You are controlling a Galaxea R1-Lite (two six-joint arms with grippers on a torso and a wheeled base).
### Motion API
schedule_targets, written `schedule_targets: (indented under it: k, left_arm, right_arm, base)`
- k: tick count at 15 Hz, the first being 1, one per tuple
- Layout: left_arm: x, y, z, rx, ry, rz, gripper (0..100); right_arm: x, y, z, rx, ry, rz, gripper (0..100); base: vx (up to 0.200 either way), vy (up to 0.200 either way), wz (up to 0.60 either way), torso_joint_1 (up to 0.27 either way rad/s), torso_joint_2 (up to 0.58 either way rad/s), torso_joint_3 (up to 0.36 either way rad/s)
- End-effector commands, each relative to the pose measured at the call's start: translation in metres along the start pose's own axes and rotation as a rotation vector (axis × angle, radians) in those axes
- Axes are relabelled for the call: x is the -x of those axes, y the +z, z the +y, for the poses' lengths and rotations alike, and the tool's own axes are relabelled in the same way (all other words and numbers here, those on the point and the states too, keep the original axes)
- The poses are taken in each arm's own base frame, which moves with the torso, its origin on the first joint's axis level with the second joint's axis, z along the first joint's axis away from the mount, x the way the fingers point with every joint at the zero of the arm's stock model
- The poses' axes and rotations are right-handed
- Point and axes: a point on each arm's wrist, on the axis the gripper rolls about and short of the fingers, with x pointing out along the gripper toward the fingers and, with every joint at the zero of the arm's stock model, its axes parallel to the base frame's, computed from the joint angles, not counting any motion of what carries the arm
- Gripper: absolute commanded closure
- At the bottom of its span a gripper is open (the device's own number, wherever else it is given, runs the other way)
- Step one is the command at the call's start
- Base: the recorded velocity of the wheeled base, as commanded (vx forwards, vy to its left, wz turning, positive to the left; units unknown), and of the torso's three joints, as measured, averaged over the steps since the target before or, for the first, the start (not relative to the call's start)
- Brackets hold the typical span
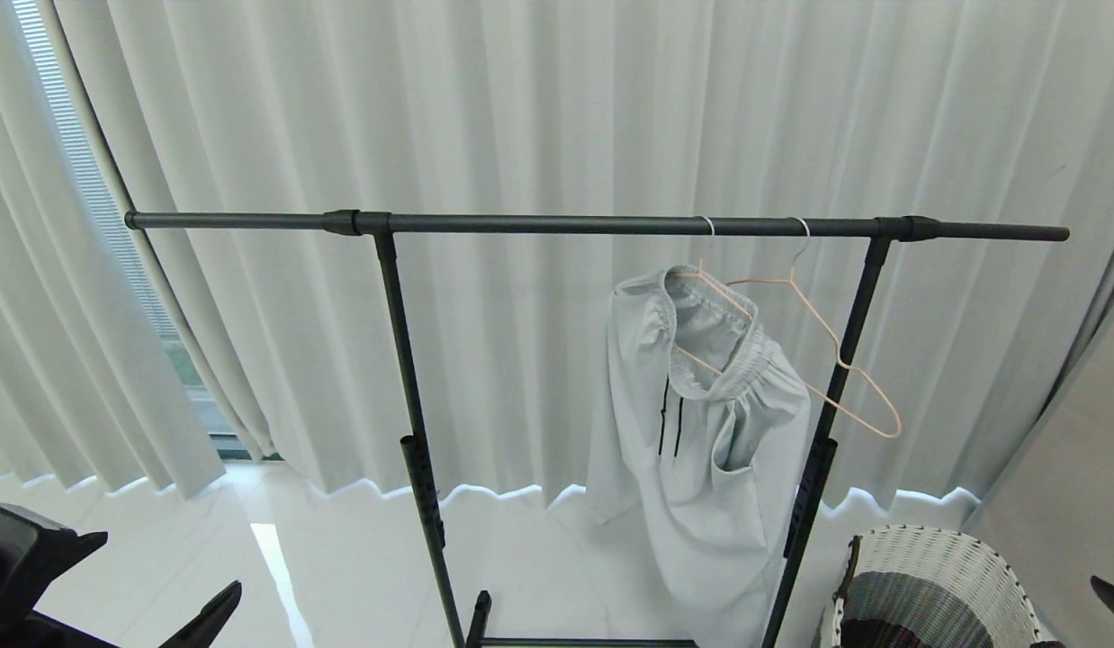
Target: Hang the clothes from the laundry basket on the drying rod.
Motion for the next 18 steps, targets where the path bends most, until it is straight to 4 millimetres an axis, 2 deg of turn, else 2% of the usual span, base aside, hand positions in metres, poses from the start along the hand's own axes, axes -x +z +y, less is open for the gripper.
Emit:
schedule_targets:
  k: [1, 10, 14, 18]
  left_arm:
    - [-0.001, 0.000, 0.000, -0.001, -0.001, 0.005, 0]
    - [-0.001, 0.005, 0.002, 0.050, 0.003, -0.010, 0]
    - [0.000, 0.018, 0.006, 0.053, 0.005, -0.054, 0]
    - [-0.007, 0.028, 0.008, 0.051, 0.001, -0.045, 0]
  right_arm:
    - [-0.003, 0.001, 0.001, 0.006, 0.003, 0.013, 0]
    - [-0.006, -0.003, 0.003, 0.014, 0.006, 0.040, 0]
    - [-0.010, -0.010, 0.004, 0.018, -0.002, 0.085, 0]
    - [-0.018, -0.015, 0.008, 0.040, 0.006, 0.144, 0]
  base:
    - [0.000, 0.000, 0.00, -0.178, 0.43, 0.242]
    - [0.000, 0.000, 0.00, -0.196, 0.49, 0.297]
    - [0.000, 0.000, 0.00, -0.159, 0.47, 0.311]
    - [0.000, 0.000, 0.00, -0.137, 0.46, 0.327]
